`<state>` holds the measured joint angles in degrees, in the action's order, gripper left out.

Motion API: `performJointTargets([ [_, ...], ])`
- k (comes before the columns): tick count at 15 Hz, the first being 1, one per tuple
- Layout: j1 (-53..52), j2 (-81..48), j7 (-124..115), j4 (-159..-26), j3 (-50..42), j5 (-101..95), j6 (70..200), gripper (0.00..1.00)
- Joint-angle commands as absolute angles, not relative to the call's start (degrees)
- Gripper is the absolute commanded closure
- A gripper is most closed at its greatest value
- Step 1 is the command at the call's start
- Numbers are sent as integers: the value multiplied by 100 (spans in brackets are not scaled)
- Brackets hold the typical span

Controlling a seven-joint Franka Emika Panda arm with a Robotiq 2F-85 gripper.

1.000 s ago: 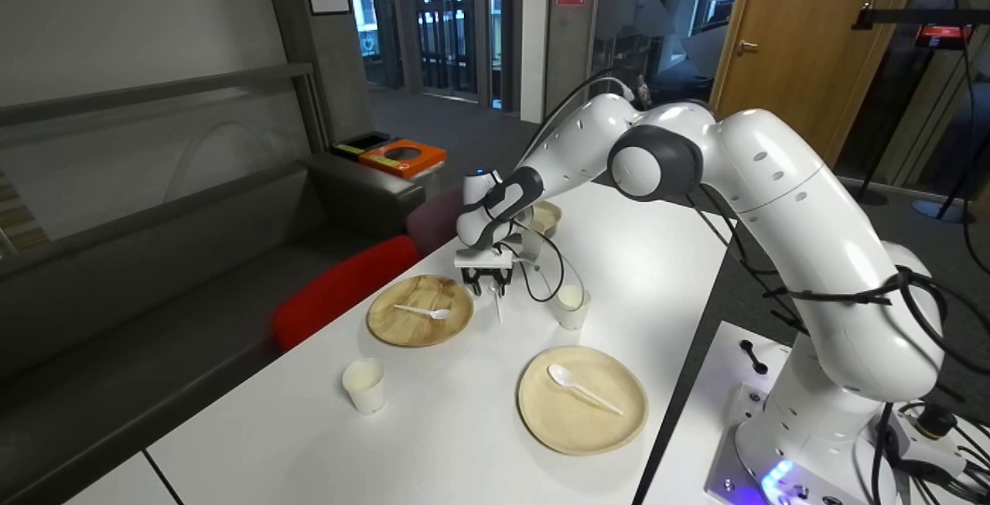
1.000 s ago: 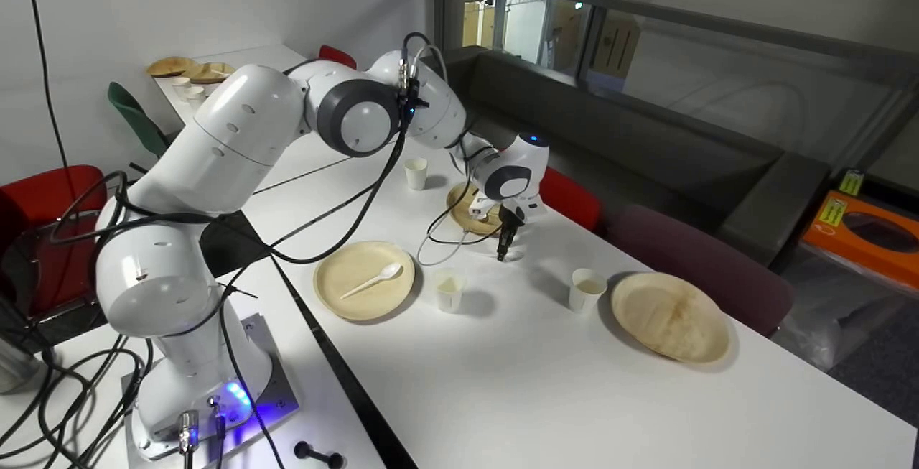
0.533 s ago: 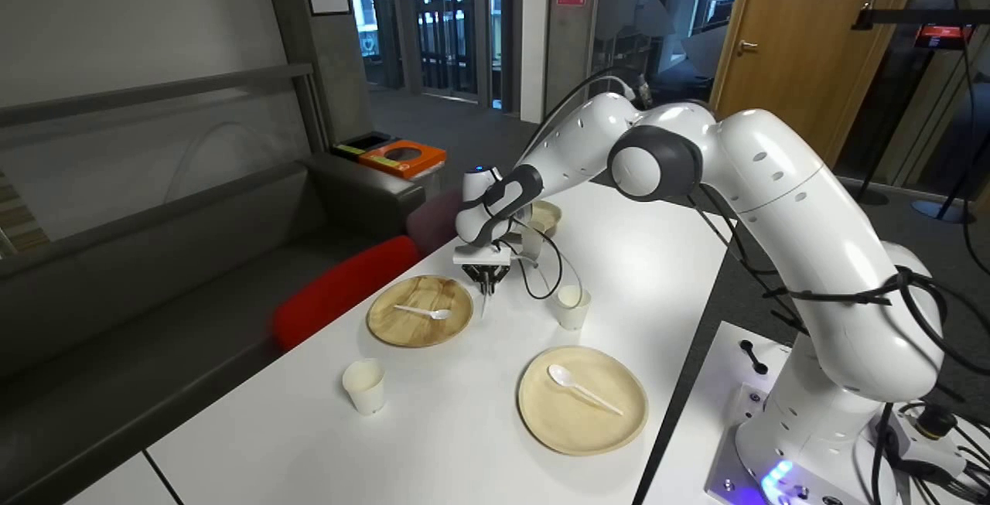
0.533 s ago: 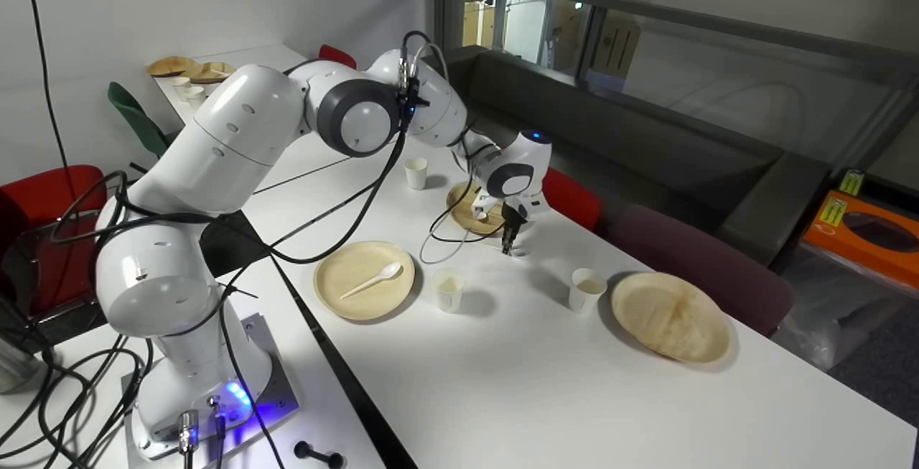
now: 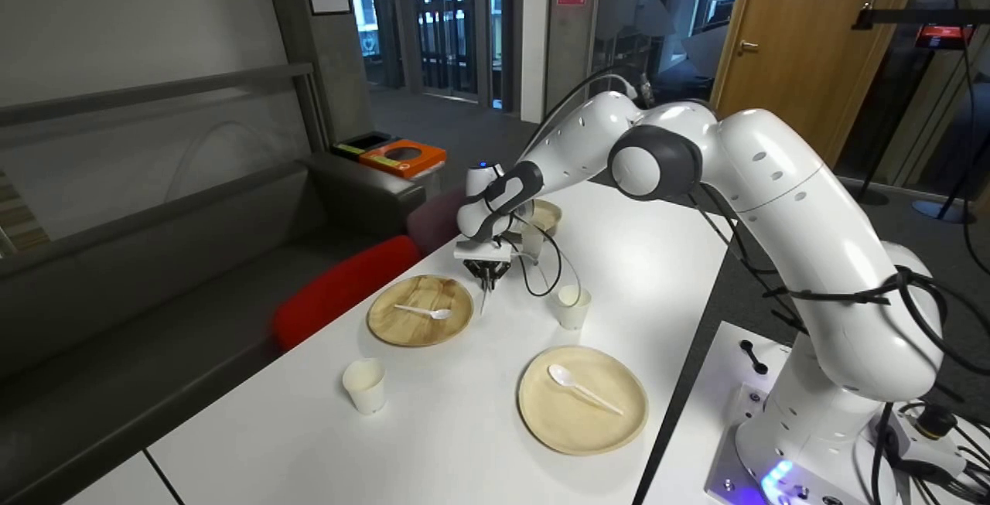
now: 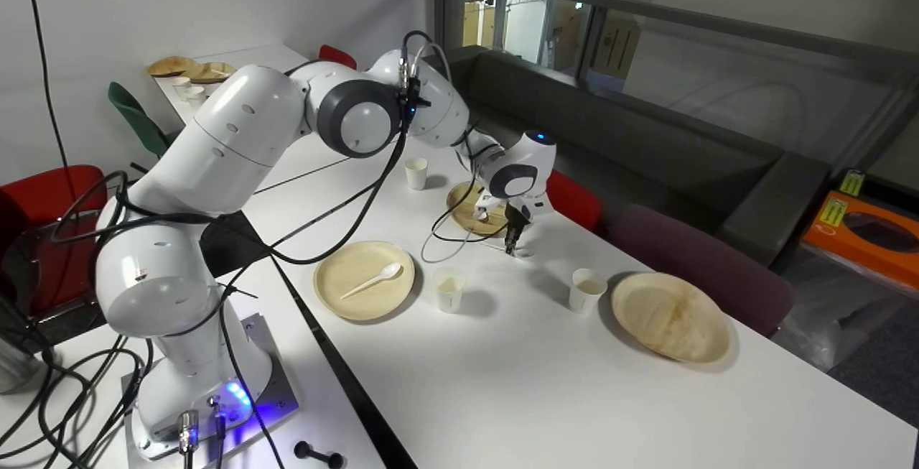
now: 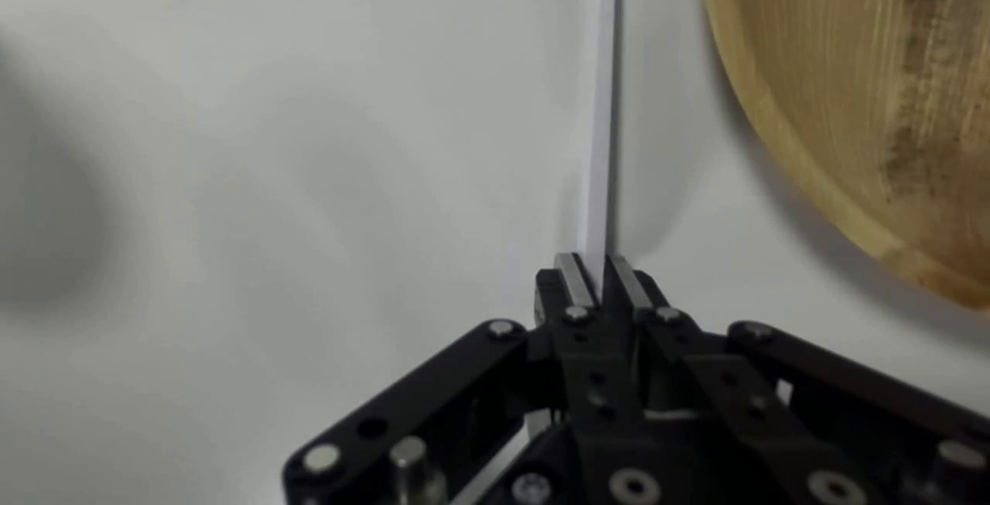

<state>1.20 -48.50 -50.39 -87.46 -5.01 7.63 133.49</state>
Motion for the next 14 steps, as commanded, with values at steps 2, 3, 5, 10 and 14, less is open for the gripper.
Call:
performJointTargets([
  [2, 532, -4468, -5089, -8464, -577, 1396, 12996, 98],
  [3, 612, -4425, -5209, -8337, -622, 1541, 12912, 98],
  [5, 755, -4349, -5568, -8002, -760, 1751, 12643, 98],
  [10, 1112, -4718, -6941, -6569, -1030, 1832, 11762, 98],
  [14, 1398, -5498, -8185, -5413, -1122, 1752, 11565, 98],
])
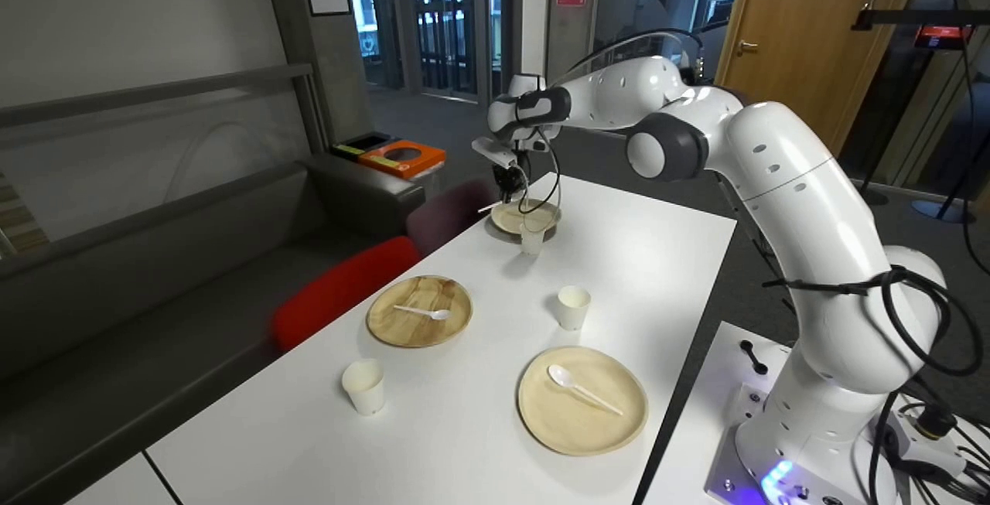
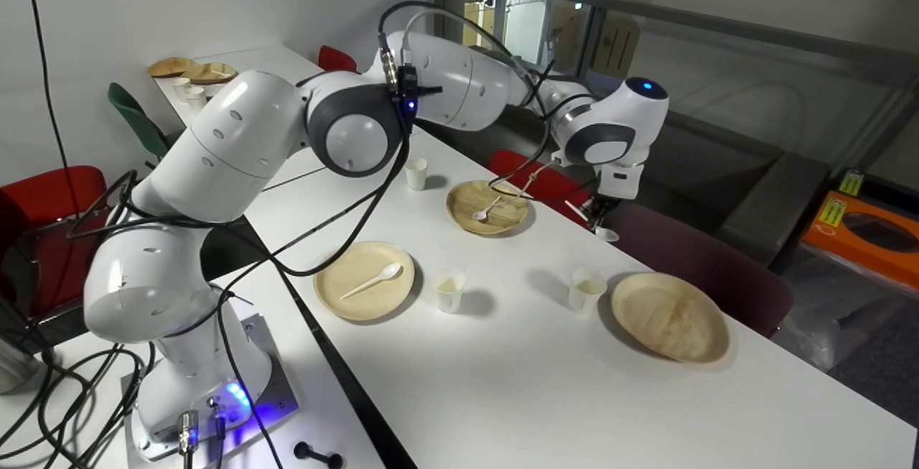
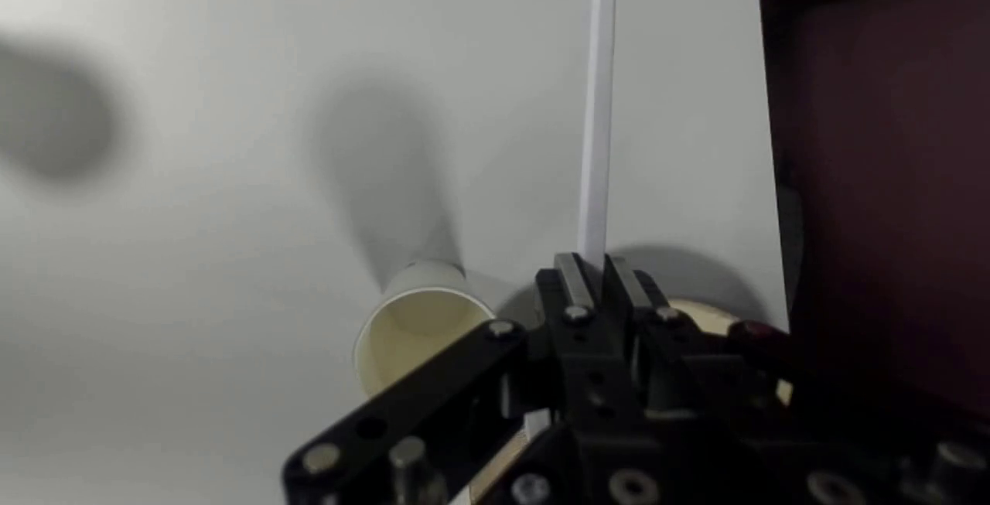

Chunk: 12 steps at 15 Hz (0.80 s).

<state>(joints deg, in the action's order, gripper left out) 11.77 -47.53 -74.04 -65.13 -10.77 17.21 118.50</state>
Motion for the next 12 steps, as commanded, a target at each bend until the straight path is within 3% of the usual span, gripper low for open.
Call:
performJointTargets([
  [1, 1467, -5700, -8498, -5180, -1135, 1725, 11560, 98],
  [12, 2203, -7301, -11694, -3174, -1599, 1827, 11113, 98],
])
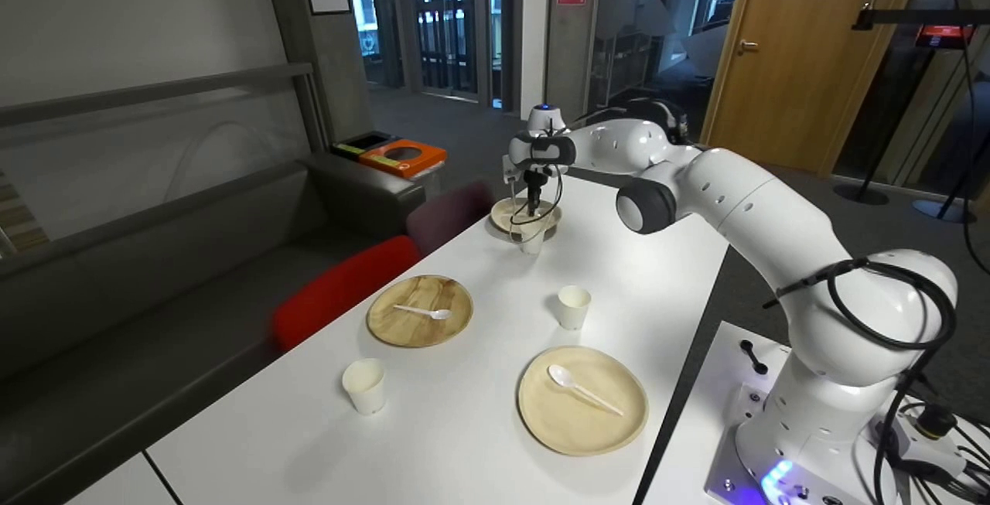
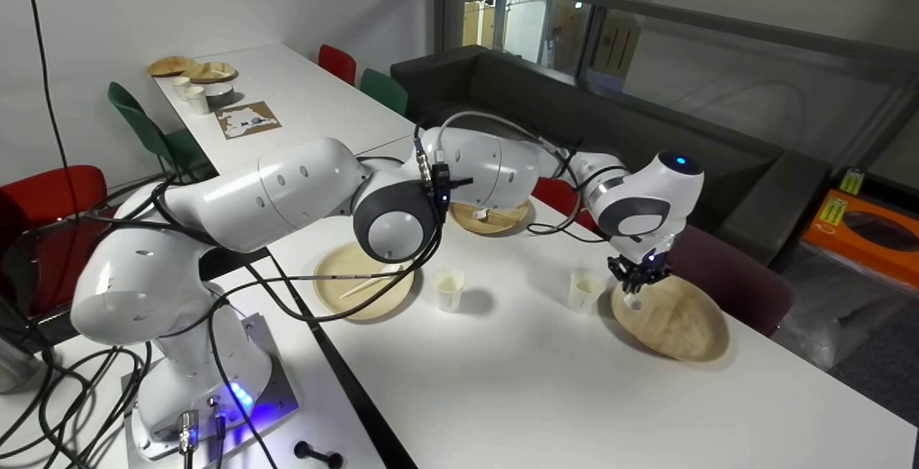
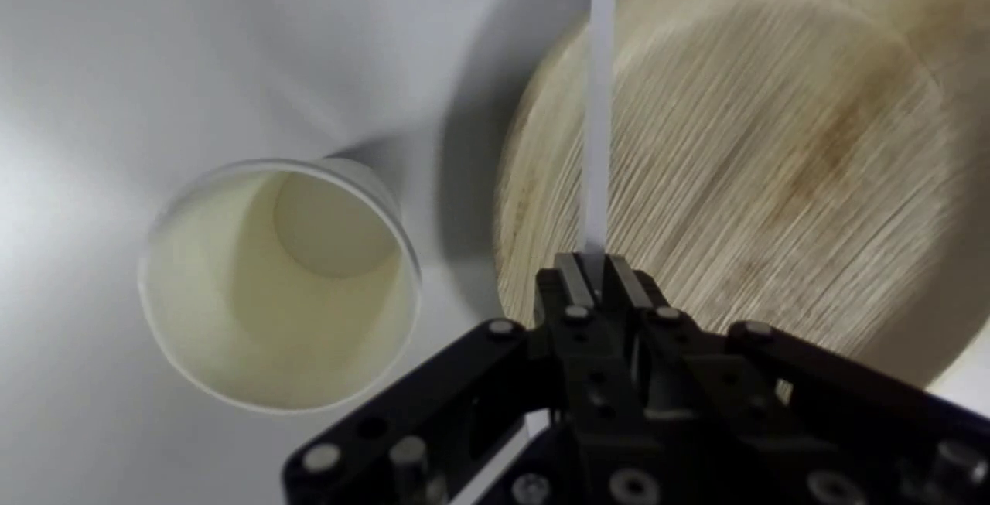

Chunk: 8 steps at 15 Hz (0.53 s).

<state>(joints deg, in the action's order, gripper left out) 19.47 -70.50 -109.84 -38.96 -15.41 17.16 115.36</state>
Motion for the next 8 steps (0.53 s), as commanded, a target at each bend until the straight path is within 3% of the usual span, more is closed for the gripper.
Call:
performJointTargets([
  [1, 2356, -7223, -12016, -3243, -1317, 1568, 11139, 98],
  [8, 2632, -7486, -14193, -2888, -1164, 1477, 11247, 98],
])
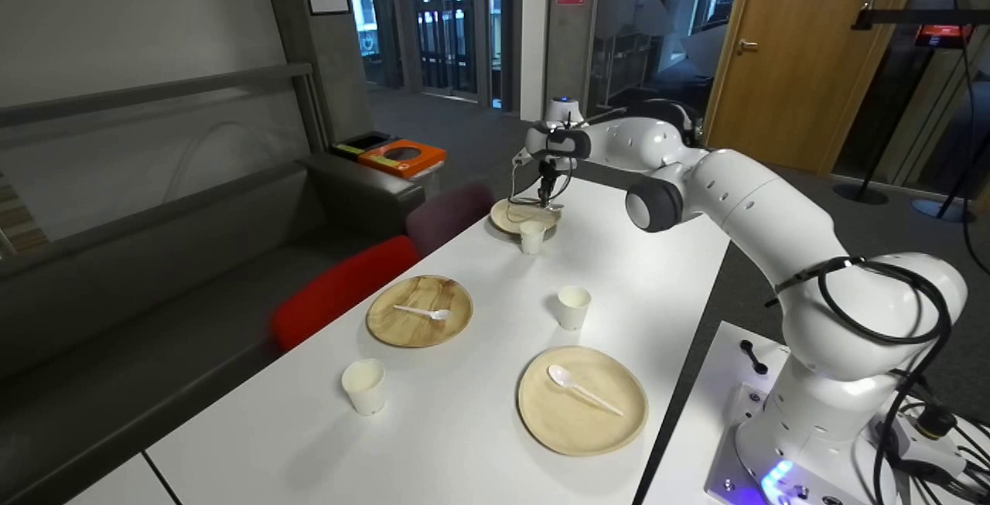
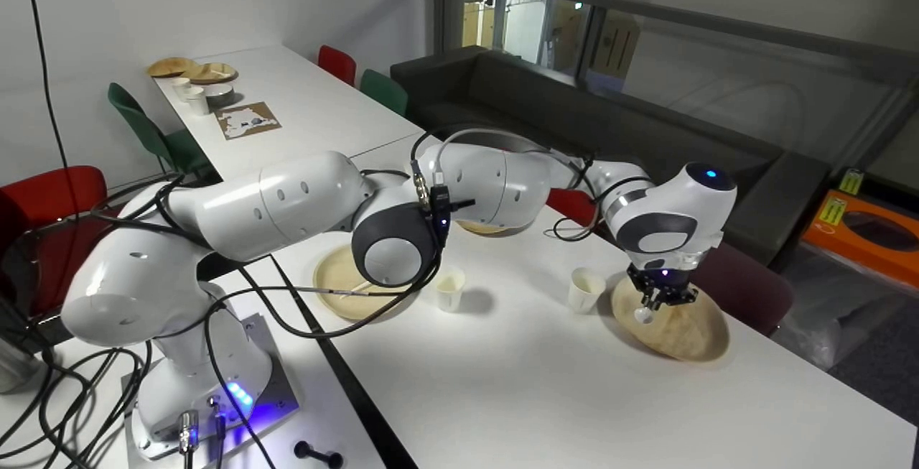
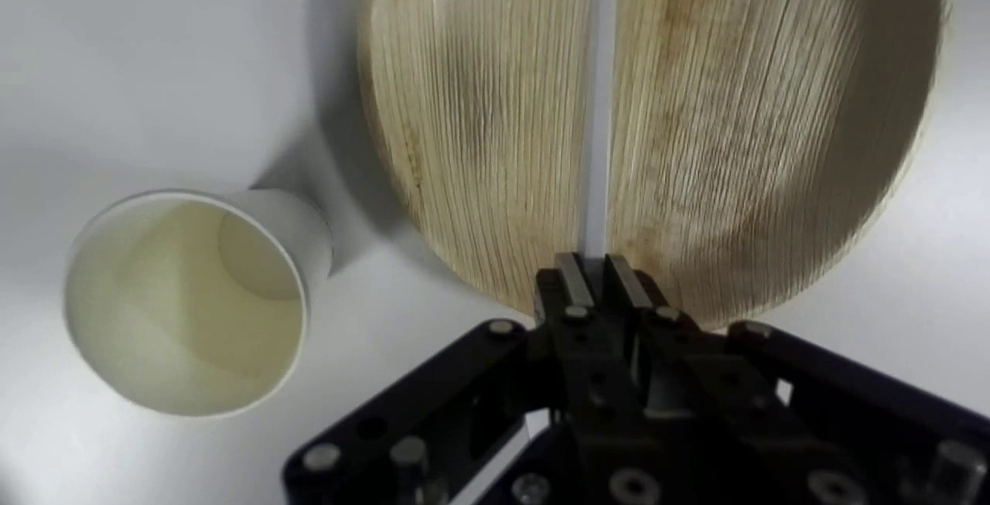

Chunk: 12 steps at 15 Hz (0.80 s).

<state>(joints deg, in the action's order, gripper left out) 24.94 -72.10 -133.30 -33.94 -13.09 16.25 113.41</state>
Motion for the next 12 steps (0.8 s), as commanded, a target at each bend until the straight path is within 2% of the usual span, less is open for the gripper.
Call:
performJointTargets([
  [1, 2631, -7541, -14454, -2832, -1161, 1441, 11260, 98],
  [6, 2611, -7880, -15234, -2465, -1071, 1188, 11255, 98],
  [7, 2413, -7646, -14940, -3039, -1745, 1916, 11502, 98],
  [12, 2326, -7761, -14938, -2937, -2147, 2229, 11525, 98],
])
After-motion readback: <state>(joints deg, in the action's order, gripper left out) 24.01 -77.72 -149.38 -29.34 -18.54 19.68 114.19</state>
